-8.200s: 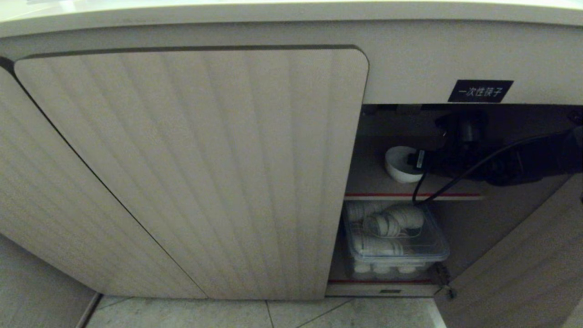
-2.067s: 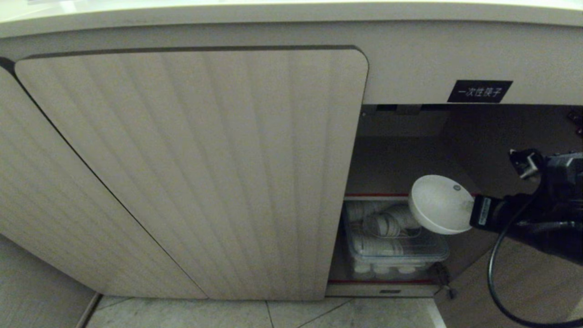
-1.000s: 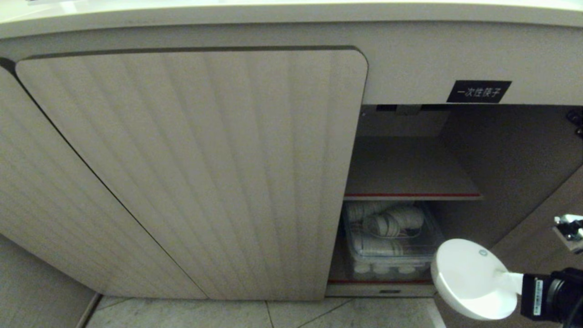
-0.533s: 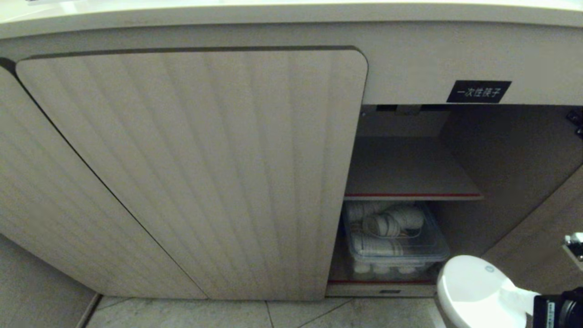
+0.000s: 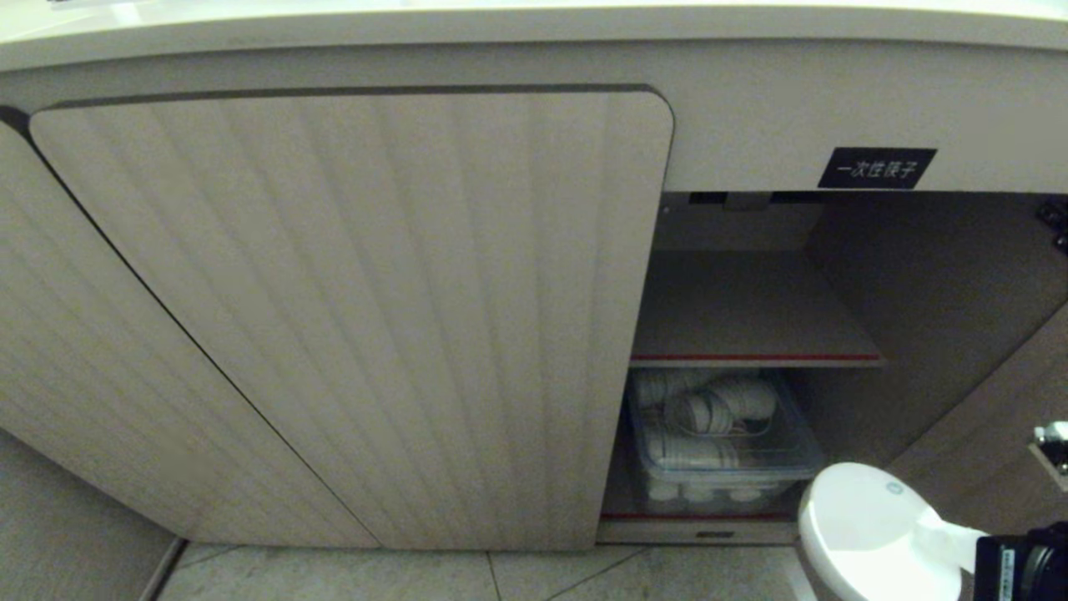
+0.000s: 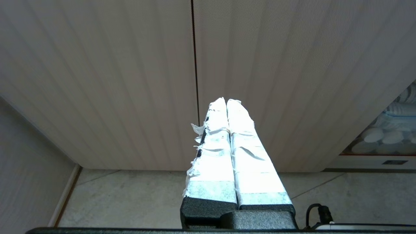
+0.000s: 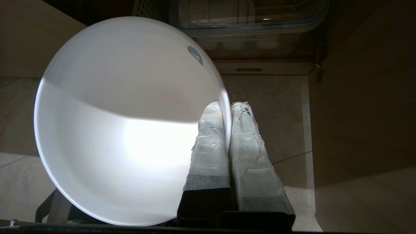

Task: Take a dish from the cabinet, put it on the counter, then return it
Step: Place it on the table

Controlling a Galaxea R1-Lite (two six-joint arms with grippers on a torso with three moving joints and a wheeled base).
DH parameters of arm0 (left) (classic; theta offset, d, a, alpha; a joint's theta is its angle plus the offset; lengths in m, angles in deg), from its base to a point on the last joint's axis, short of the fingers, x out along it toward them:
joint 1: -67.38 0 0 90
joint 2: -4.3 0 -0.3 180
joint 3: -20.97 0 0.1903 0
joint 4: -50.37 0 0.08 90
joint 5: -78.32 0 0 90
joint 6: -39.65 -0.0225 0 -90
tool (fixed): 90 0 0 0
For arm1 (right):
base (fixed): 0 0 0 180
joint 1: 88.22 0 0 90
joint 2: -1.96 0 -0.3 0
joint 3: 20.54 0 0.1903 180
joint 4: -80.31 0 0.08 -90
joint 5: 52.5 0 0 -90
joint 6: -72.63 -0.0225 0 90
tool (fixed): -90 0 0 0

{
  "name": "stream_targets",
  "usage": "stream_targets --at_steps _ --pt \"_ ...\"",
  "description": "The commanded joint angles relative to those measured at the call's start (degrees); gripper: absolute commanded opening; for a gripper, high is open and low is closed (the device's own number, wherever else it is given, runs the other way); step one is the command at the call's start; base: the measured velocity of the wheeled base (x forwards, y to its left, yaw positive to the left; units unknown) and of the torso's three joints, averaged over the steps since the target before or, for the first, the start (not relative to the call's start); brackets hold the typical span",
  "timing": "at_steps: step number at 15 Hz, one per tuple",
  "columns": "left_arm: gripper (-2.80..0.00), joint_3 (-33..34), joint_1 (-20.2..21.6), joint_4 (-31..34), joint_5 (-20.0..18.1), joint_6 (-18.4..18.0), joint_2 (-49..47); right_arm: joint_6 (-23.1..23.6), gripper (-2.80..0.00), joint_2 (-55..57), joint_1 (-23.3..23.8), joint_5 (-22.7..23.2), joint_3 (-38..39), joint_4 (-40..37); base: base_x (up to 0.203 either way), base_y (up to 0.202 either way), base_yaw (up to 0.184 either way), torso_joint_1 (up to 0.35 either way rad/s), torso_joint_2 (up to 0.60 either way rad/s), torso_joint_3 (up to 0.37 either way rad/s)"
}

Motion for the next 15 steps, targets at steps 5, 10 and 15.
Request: stream_targets --at_steps 5,10,15 --pt "-2.80 0.04 -0.01 -0.02 0.02 0.03 0.02 -0.14 -2.80 1.79 -0.11 0.55 -0.65 0.20 0.000 0.000 0.000 0.000 0.00 0.000" --pt "-2.80 -0.02 -0.01 -0.02 0.02 0.03 0.02 -0.26 -2.80 3.16 -0.55 0.55 -0.65 0.29 0.000 0.000 0.000 0.000 0.00 0.000" --pt "-2.80 -0.04 0.05 -0.02 0.02 -0.06 0.02 -0.14 -2.80 4.06 -1.25 0.46 -0.74 0.29 0.000 0.000 0.000 0.000 0.00 0.000"
